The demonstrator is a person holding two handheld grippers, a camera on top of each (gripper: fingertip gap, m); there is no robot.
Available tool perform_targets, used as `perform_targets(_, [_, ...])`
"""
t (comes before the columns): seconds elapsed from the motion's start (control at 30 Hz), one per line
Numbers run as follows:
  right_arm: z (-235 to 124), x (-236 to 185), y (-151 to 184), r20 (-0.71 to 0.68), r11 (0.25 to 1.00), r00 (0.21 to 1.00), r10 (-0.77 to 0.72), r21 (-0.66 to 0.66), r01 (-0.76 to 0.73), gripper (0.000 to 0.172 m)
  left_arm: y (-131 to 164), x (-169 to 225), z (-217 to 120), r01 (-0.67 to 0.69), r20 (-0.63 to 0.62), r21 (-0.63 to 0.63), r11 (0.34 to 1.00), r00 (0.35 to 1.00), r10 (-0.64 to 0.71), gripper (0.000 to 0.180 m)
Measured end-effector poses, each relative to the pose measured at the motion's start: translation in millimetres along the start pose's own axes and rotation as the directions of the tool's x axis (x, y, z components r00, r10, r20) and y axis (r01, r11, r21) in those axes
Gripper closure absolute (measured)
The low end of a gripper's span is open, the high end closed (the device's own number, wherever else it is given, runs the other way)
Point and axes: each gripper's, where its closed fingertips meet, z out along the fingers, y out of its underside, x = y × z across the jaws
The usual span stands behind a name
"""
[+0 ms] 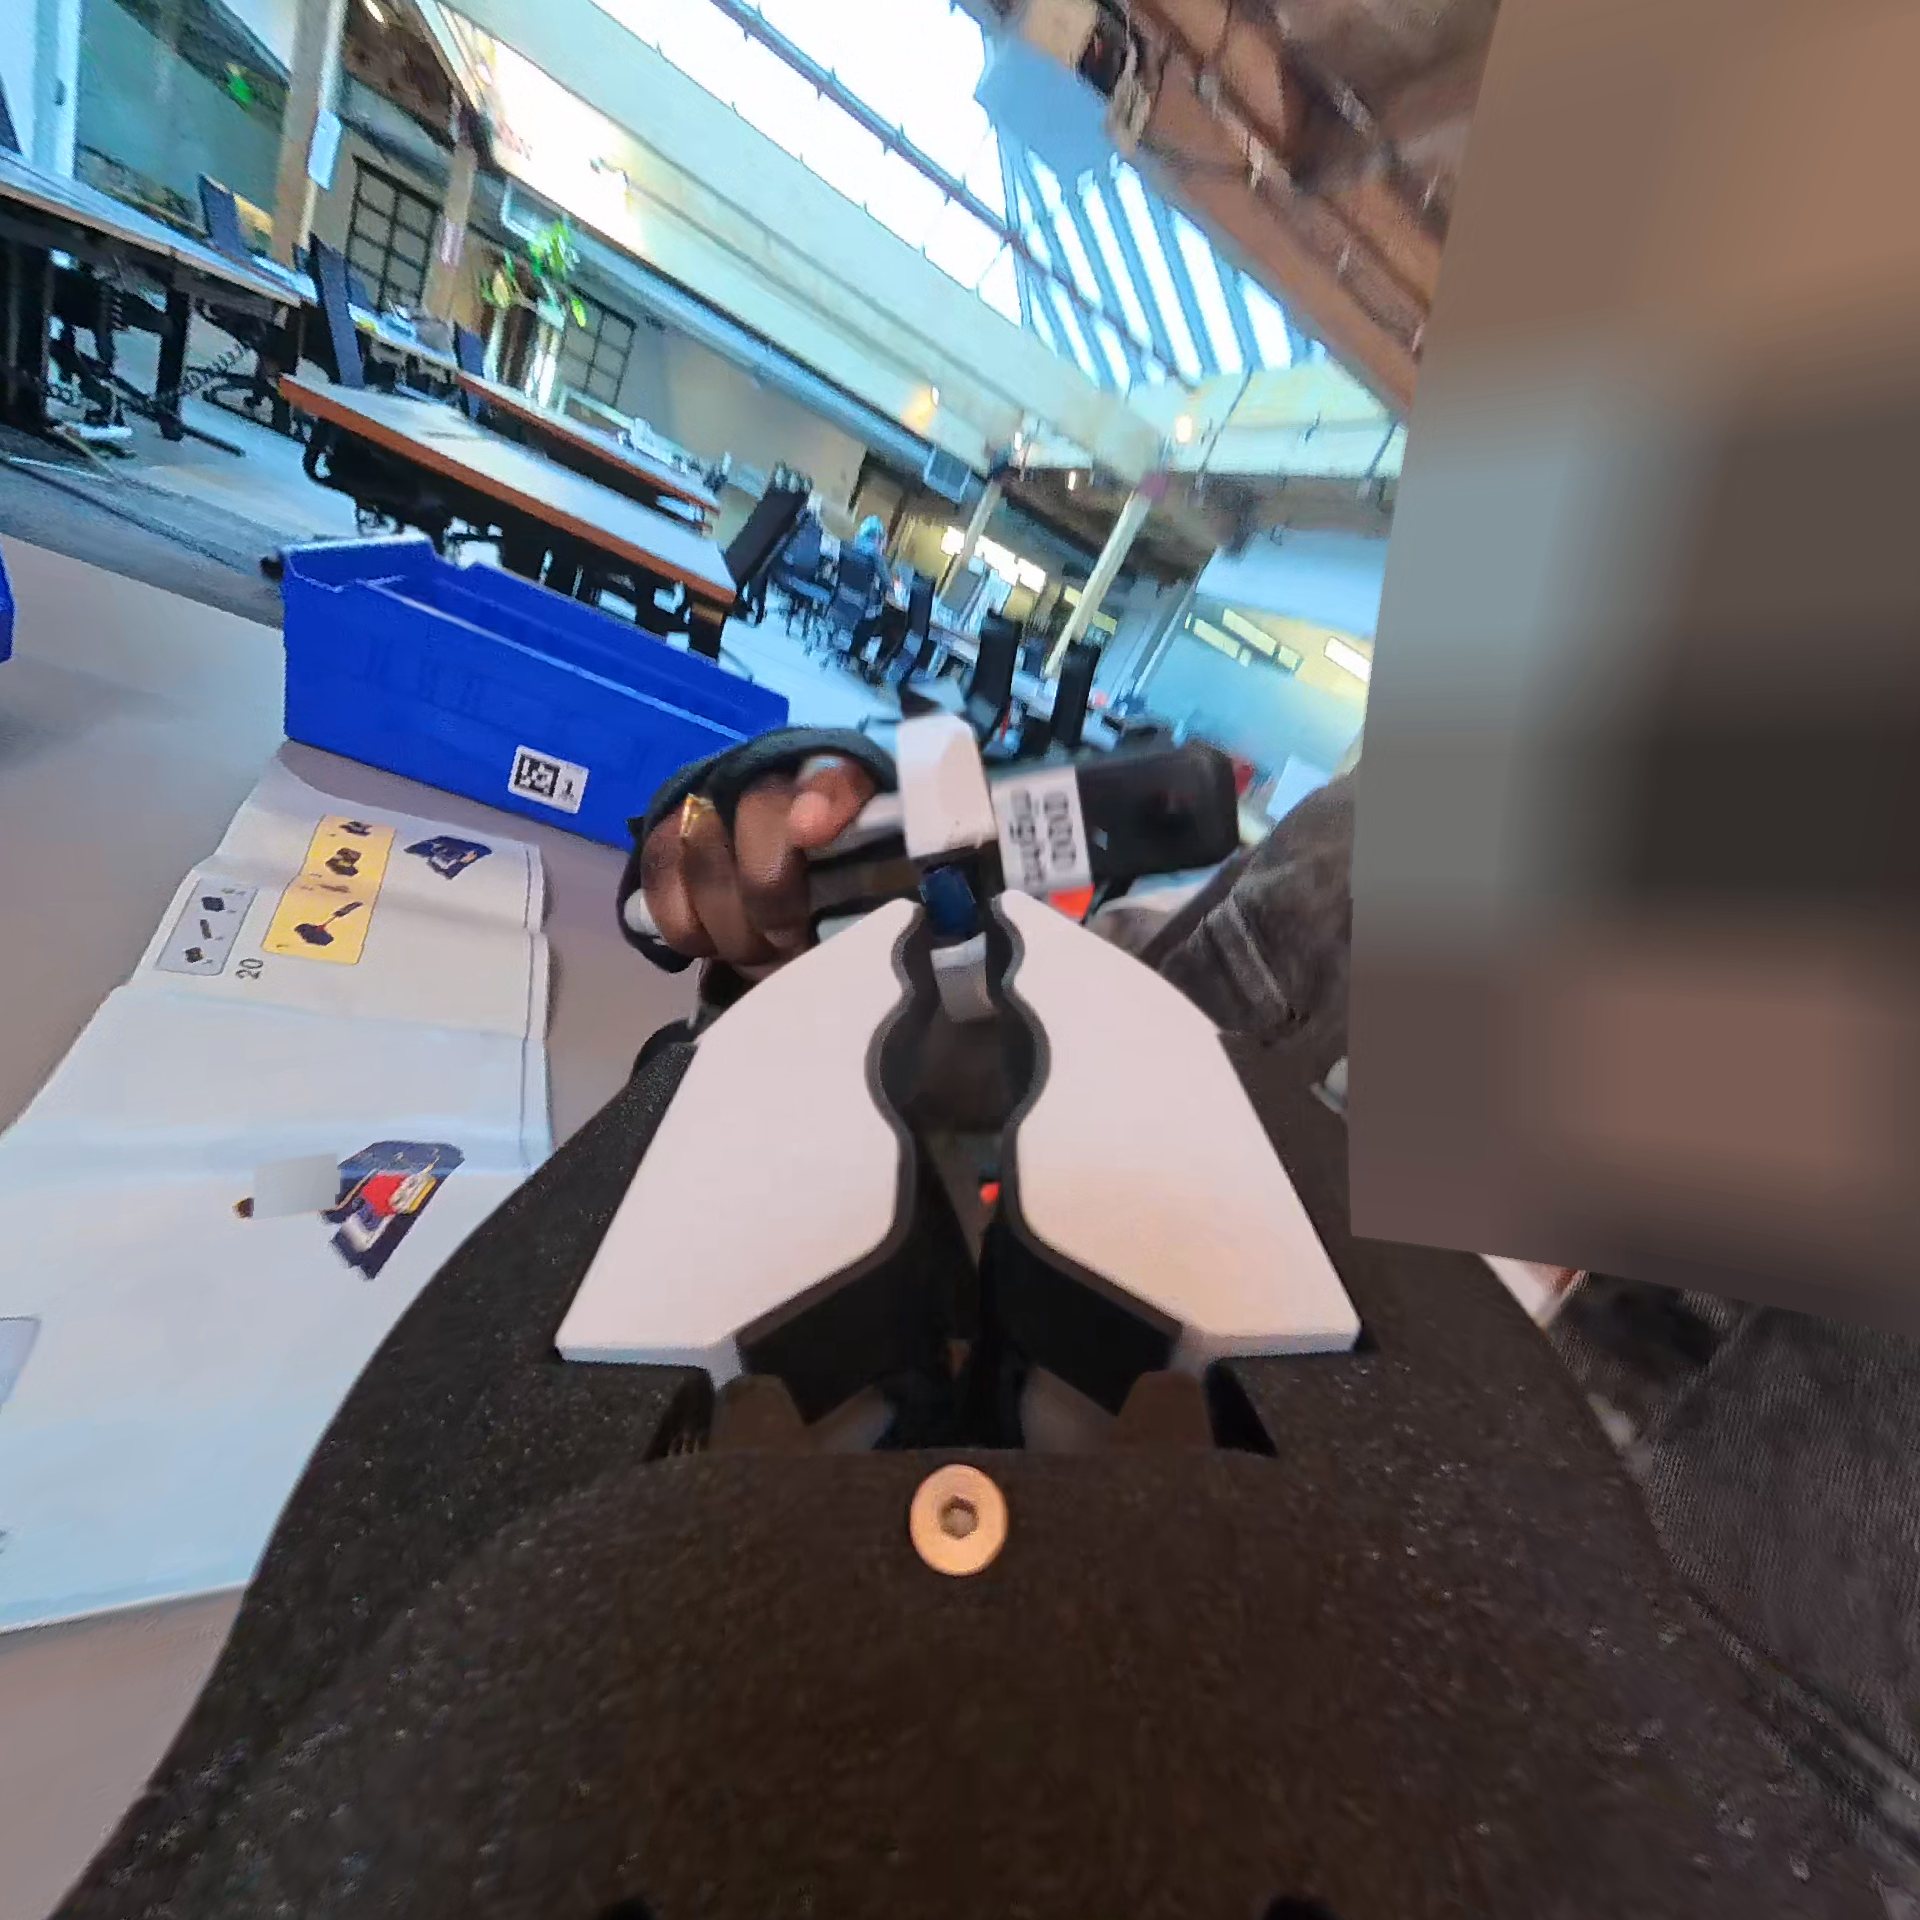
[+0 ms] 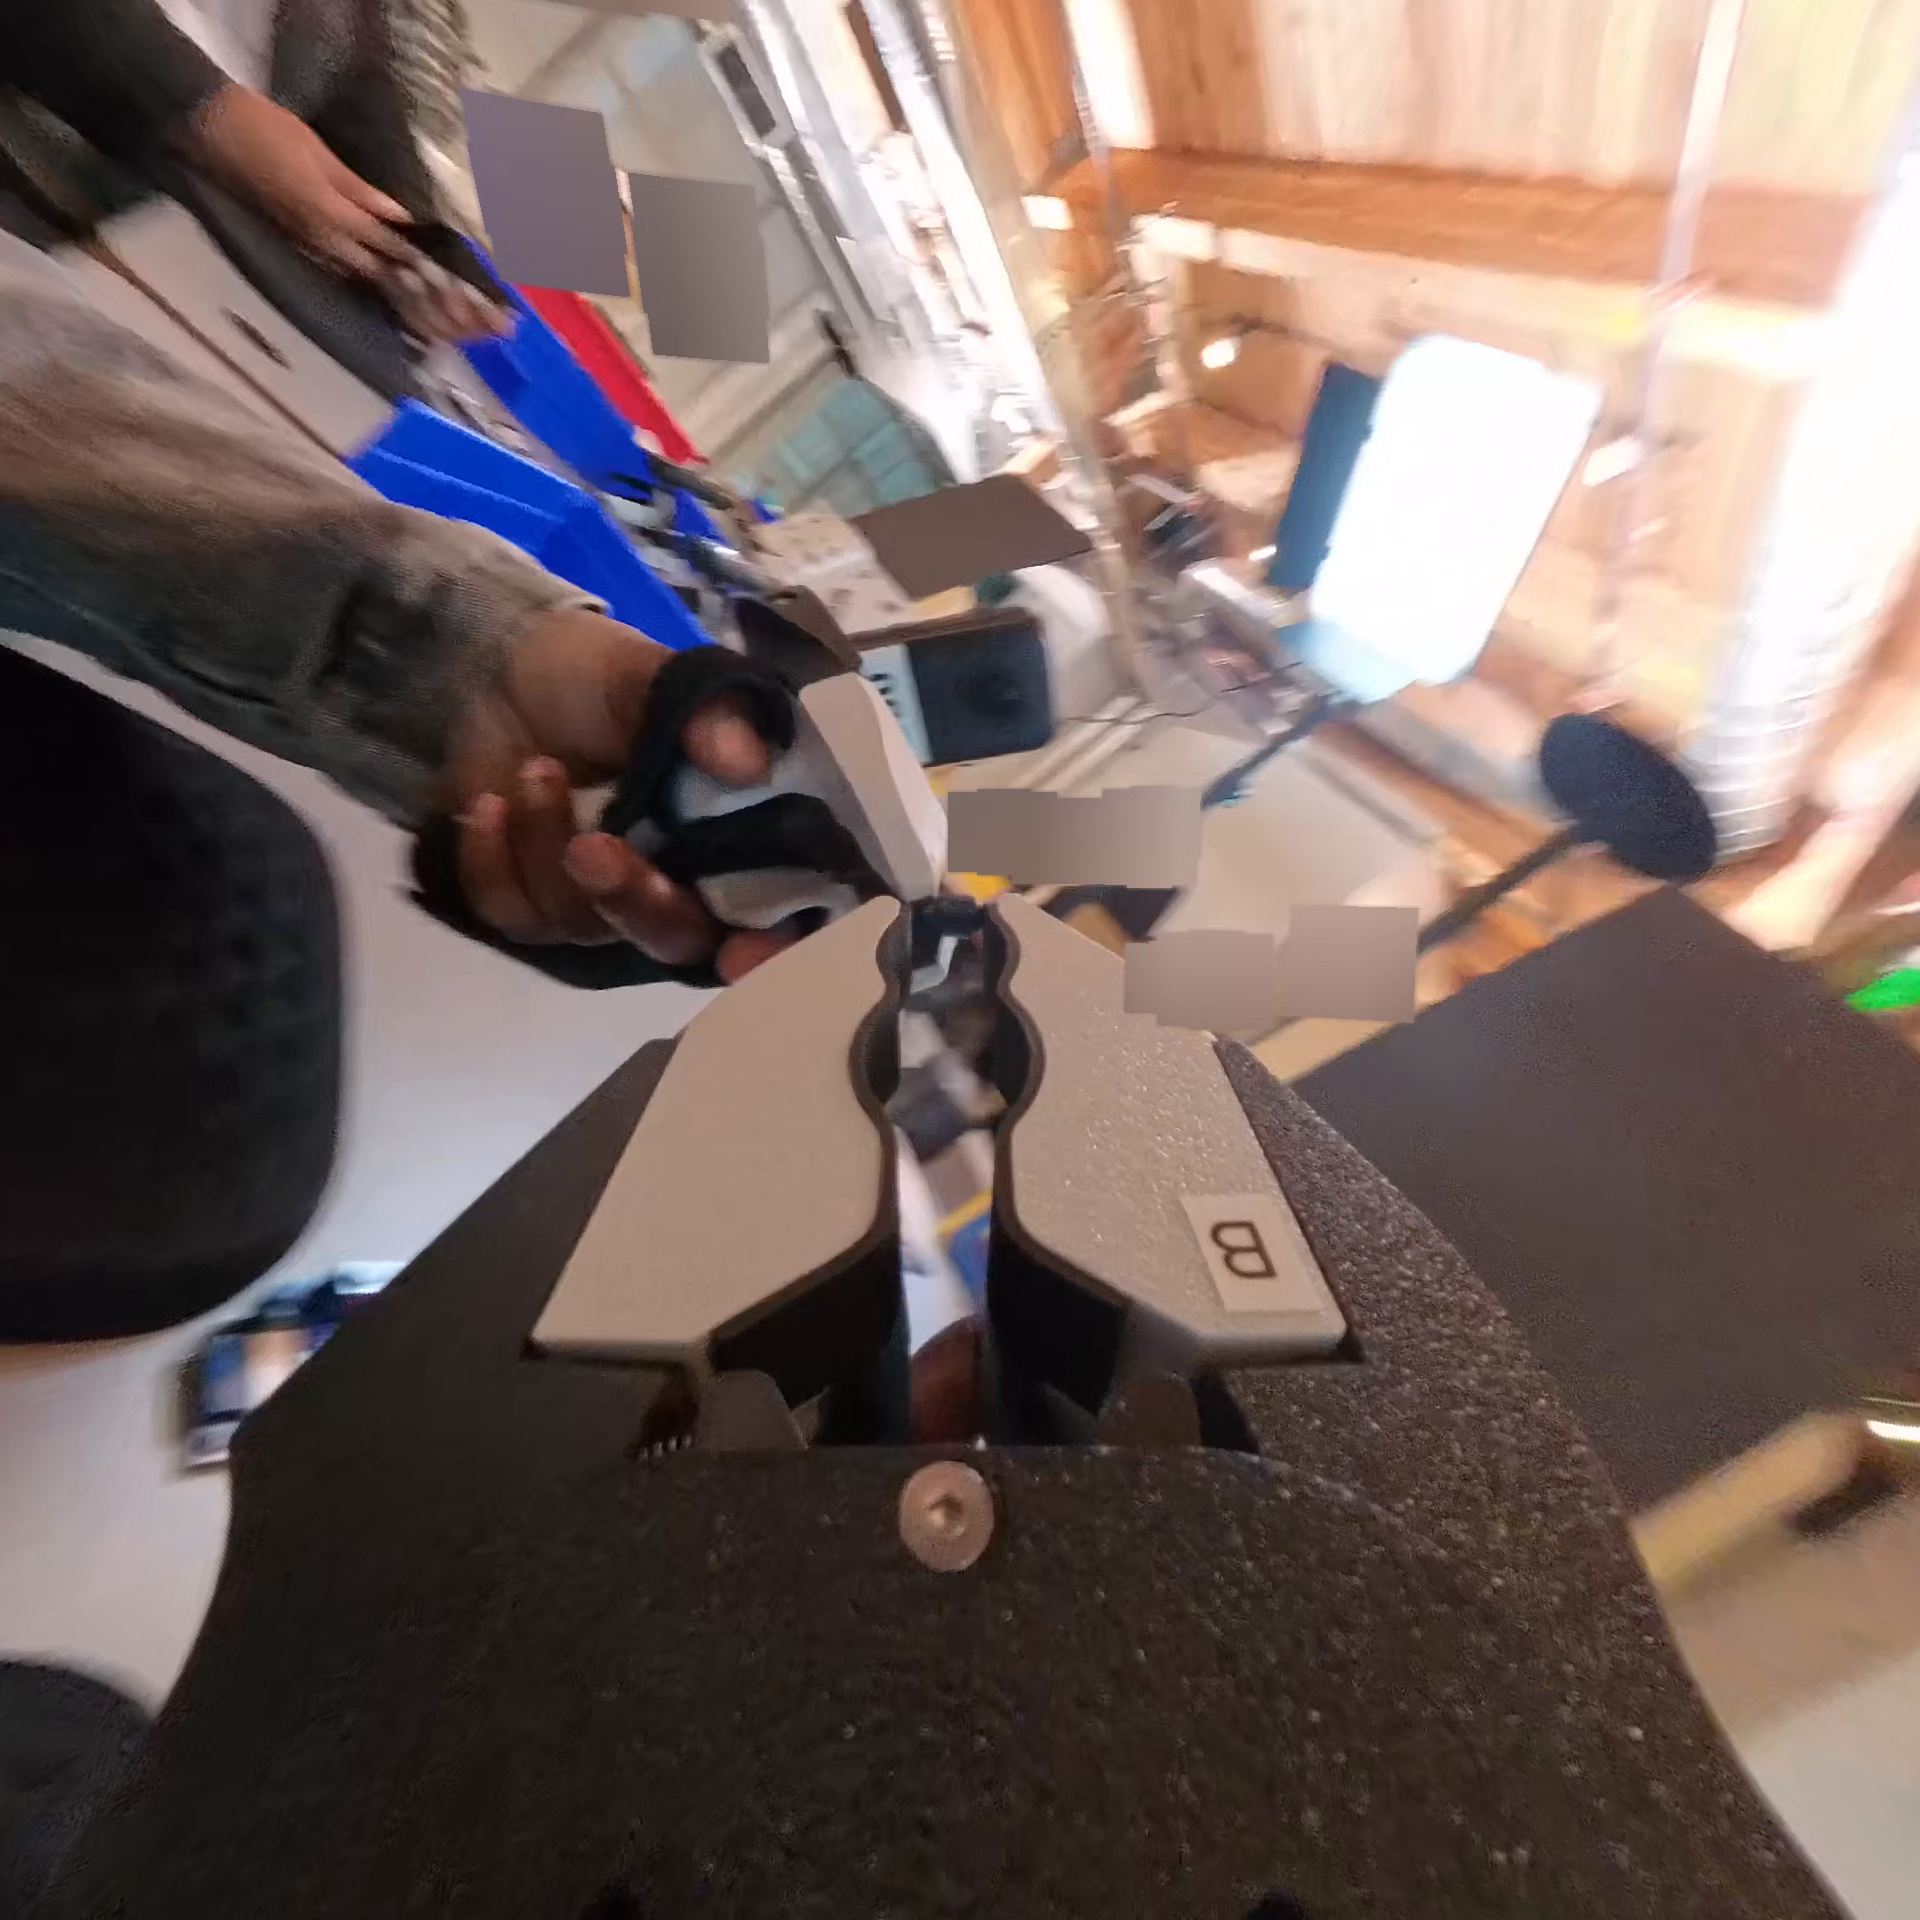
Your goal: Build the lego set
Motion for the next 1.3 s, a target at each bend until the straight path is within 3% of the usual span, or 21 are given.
perform_targets(0.07, [0, -12, 12, 0.172, 0.966, 0.951, 0.258, -0.064, -0.251, 0.153, 10, 0, -3, -0.106, 0.005, -0.088, 0.991, 0.994, 0.107, 0.18])
perform_targets(0.13, [-7, -23, 25, 0.315, 0.818, 0.755, 0.574, -0.179, -0.547, 0.153, 18, -19, -10, -0.258, 0.144, -0.203, 0.945, 0.946, 0.29, 0.18])
perform_targets(0.2, [-9, -18, 30, 0.318, 0.667, 0.596, 0.737, -0.204, -0.717, 0.158, 27, -30, -15, -0.36, 0.19, -0.333, 0.872, 0.88, 0.436, 0.18])
perform_targets(0.23, [-9, -17, 32, 0.315, 0.641, 0.571, 0.758, -0.2, -0.741, 0.168, 27, -31, -13, -0.378, 0.202, -0.334, 0.863, 0.866, 0.458, 0.18])
perform_targets(0.33, [-6, -23, 62, 0.206, 0.703, 0.674, 0.709, -0.28, -0.654, 0.172, 29, -56, -17, -0.272, 0.327, -0.338, 0.901, 0.864, 0.383, 0.18])
perform_targets(0.47, [-17, -30, 100, 0.139, 0.672, 0.698, 0.703, -0.452, -0.587, 0.172, 27, -88, -42, -0.229, 0.475, -0.376, 0.898, 0.784, 0.399, 0.178])
perform_targets(0.53, [-28, -14, 110, 0.08, 0.66, 0.726, 0.683, -0.493, -0.567, 0.169, 11, -95, -54, -0.259, 0.554, -0.309, 0.915, 0.733, 0.395, 0.169])
perform_targets(0.57, [-38, -5, 118, 0.044, 0.644, 0.738, 0.673, -0.526, -0.556, 0.158, 0, -99, -61, -0.283, 0.602, -0.254, 0.925, 0.702, 0.38, 0.162])
perform_targets(0.63, [-62, 12, 140, -0.05, 0.574, 0.744, 0.666, -0.603, -0.554, 0.151, -16, -104, -75, -0.324, 0.671, -0.145, 0.935, 0.662, 0.333, 0.154])
perform_targets(0.7, [-80, 17, 154, -0.11, 0.478, 0.686, 0.719, -0.638, -0.604, 0.152, -22, -107, -82, -0.333, 0.694, -0.074, 0.94, 0.66, 0.288, 0.149])
perform_targets(0.8, [-78, -9, 152, -0.044, 0.371, 0.56, 0.827, -0.706, -0.604, 0.154, -16, -116, -85, -0.297, 0.704, -0.073, 0.952, 0.661, 0.26, 0.149])
perform_targets(0.97, [-52, -59, 149, 0.142, 0.365, 0.509, 0.849, -0.853, -0.372, 0.159, -8, -132, -96, -0.289, 0.756, -0.087, 0.954, 0.605, 0.252, 0.151])
perform_targets(1.1, [-31, -76, 142, 0.352, 0.508, 0.497, 0.793, -0.834, -0.218, 0.158, -9, -133, -100, -0.273, 0.746, -0.014, 0.962, 0.638, 0.191, 0.152])
perform_targets(1.17, [-22, -78, 144, 0.398, 0.554, 0.52, 0.756, -0.812, -0.184, 0.159, -10, -134, -104, -0.265, 0.751, 0.003, 0.964, 0.637, 0.173, 0.153])
perform_targets(1.3, [-7, -78, 151, 0.376, 0.556, 0.522, 0.765, -0.795, -0.242, 0.171, -13, -132, -108, -0.272, 0.755, 0.0, 0.962, 0.631, 0.179, 0.155])
